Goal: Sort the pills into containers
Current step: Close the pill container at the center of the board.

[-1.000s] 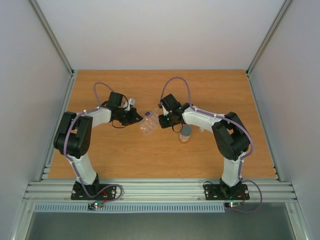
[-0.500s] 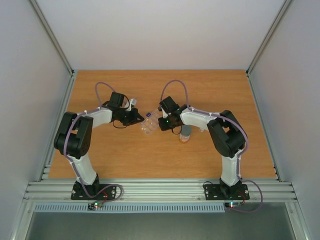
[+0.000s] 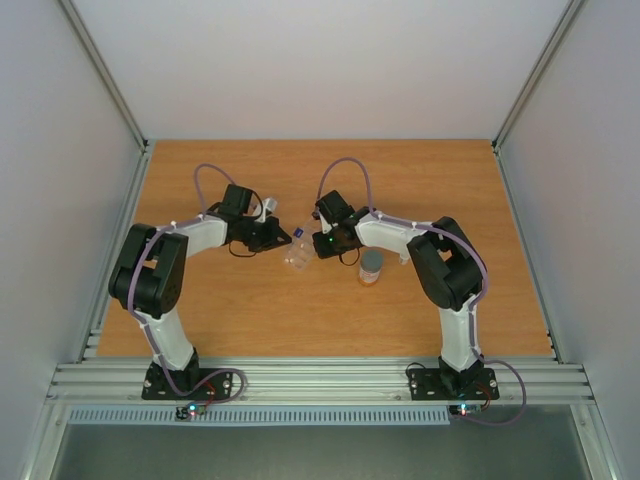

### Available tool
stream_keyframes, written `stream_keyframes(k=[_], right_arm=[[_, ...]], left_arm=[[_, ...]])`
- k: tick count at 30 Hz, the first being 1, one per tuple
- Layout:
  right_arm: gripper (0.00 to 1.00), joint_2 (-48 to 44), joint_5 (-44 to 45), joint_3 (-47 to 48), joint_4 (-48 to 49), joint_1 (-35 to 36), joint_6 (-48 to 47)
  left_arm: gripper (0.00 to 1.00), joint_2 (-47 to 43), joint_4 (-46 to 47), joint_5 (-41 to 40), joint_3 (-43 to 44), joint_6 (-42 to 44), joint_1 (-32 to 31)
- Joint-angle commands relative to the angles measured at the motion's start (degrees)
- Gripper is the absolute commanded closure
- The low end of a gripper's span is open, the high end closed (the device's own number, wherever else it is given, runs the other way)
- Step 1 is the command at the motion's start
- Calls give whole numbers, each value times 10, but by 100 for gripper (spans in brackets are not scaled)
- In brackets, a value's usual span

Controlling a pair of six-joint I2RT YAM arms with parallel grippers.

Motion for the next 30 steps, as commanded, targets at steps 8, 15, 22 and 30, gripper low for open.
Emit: stream_keyframes(k=[8,15,22,30], right_arm=[[89,9,-11,20,9,1,-5],[89,6,-15,17,12,0,-5],[90,3,-15,10,12,-3,-5],[90,-3,-14,6,11,-7,-5]], left_arm=[[99,3,2,3,13,11,-20],[99,2,3,-3,11,9,-26],[99,-31,20,-47,0,-5,-26],[99,-45,35,-73,-9,-20,-26]])
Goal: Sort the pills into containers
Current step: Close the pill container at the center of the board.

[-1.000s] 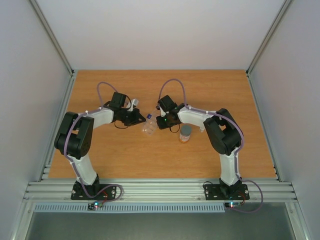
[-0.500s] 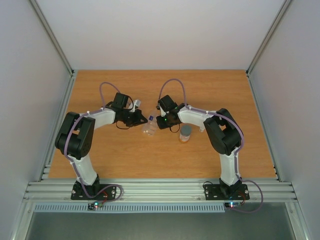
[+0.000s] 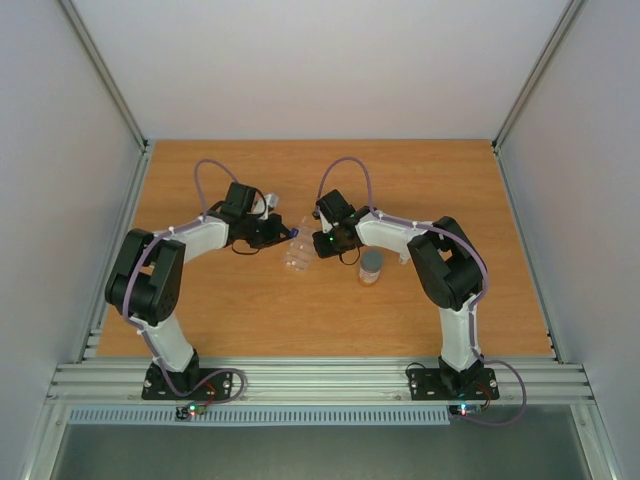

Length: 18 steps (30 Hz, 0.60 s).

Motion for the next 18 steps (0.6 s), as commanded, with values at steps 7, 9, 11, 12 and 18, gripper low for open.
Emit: stream_keyframes(k=[7,9,11,12,18], right_arm=[[90,-8,-7,1,10,-4,-5],[90,-9,-8,1,8,-4,-6],[89,-11,-7,0,8,-4,-6],[89,-12,-7,-1,8,-4,-6],[89,-12,-9,0,3,-4,-6]], left_arm=[[99,-18,21,-34,-20,-8,-3],[99,-14,17,-39,-20,-9,-3],[99,-13,16,-44,-21,-10,-3],[99,-12,16,-47,-22,-10,-3],[99,-6,15,-59,-27,-12,-4]])
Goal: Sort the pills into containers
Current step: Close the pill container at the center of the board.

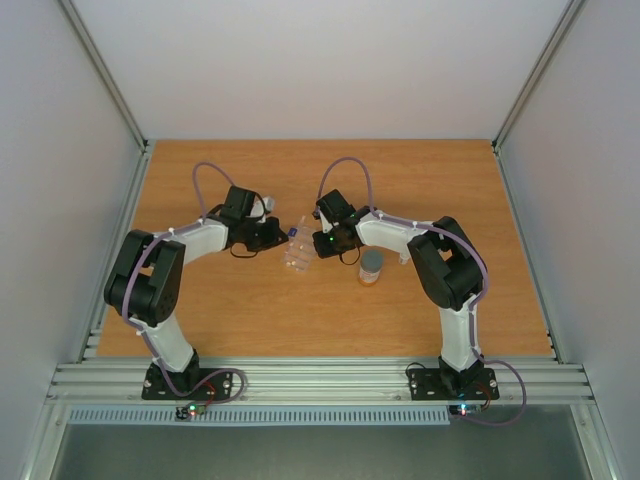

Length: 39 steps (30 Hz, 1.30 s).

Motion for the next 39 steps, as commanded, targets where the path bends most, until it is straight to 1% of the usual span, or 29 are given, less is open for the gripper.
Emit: stream_keyframes(k=[1,17,29,39], right_arm=[[89,-13,-7,0,3,-3,-6],[90,-10,-7,5,-3,-3,-10],[90,1,-11,17,-8,-3,-13],[90,11,-13,25,-12,-3,-16]], left_arm=[[99,1,11,-18,-11,-3,-3],[99,39,-13,-53,7,11,-3],[99,86,-13,-4,34,21,-3],[100,83,-7,59,29,30,-3]])
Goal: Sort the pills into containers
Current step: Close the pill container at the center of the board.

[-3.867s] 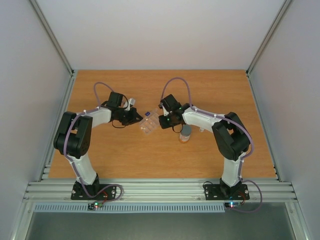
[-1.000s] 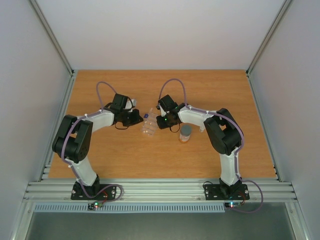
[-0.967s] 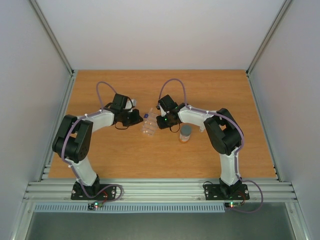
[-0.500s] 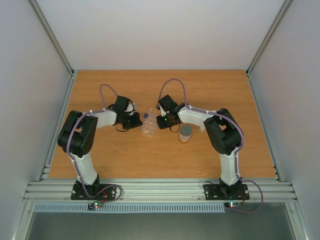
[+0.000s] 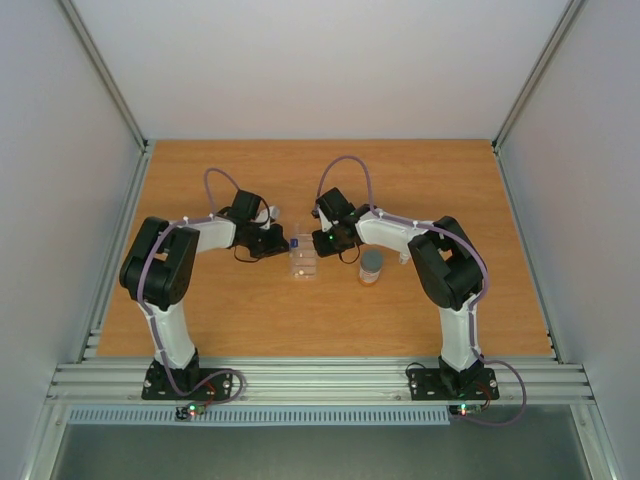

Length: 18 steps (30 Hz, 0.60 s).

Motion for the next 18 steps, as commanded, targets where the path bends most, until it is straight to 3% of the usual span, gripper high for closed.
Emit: stream_keyframes(k=[1,18], right_arm=[[90,11,-5,14,-1,-3,-10],[89,6,-12,3,1,-2,-10]], left_arm=[[100,3,9,40,6,14,-3],[100,-25,-15,43,6,9,-3]])
